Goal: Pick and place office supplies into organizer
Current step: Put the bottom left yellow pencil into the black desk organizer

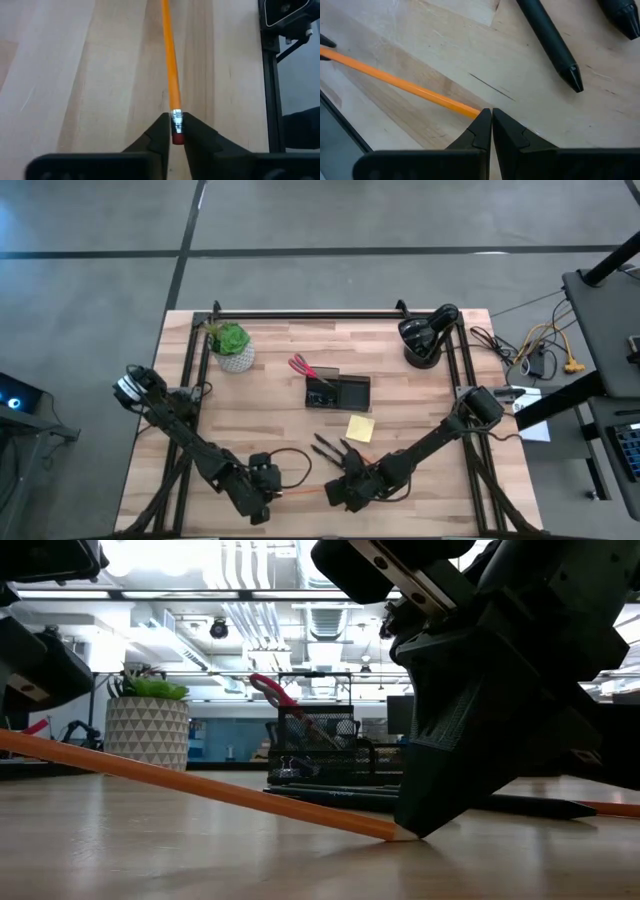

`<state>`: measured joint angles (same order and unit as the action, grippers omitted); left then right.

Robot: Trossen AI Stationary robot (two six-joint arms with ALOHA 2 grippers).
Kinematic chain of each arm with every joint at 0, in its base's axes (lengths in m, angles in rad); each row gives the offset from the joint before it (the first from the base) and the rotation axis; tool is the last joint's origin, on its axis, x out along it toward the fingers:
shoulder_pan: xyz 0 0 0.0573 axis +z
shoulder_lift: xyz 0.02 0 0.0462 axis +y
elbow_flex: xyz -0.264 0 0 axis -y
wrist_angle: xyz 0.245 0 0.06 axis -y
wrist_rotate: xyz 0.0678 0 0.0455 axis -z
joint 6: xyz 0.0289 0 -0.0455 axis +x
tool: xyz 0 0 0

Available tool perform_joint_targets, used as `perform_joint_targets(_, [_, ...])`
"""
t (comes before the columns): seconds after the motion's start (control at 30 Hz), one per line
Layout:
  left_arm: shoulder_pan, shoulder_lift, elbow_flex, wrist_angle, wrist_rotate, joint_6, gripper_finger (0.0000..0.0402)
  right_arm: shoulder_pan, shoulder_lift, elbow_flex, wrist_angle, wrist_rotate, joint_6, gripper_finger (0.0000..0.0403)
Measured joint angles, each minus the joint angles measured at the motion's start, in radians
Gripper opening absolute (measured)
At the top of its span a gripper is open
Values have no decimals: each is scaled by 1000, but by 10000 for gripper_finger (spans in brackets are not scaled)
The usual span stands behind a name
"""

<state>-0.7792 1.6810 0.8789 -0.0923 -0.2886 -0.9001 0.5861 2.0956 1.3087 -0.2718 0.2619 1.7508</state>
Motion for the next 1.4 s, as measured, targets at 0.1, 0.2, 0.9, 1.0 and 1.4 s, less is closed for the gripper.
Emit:
perform_joint_targets(0.1, [0,0,6,-3,1,11,9,0,0,0,0,0,0,9])
perform_joint_targets(0.2, [0,0,14,-7,3,26,9,0,0,0,0,0,0,8])
perform_joint_targets(0.9, [59,-98,527,-1182,-175,286,4,57,-118,11,-231,384,-23,8])
perform_joint_targets(1.0, [113,-98,680,-1421,-253,317,4,60,-149,11,-302,427,-23,8])
perform_joint_targets(1.4, [507,-94,866,-1482,-259,706,4,65,-196,11,-396,478,13,9])
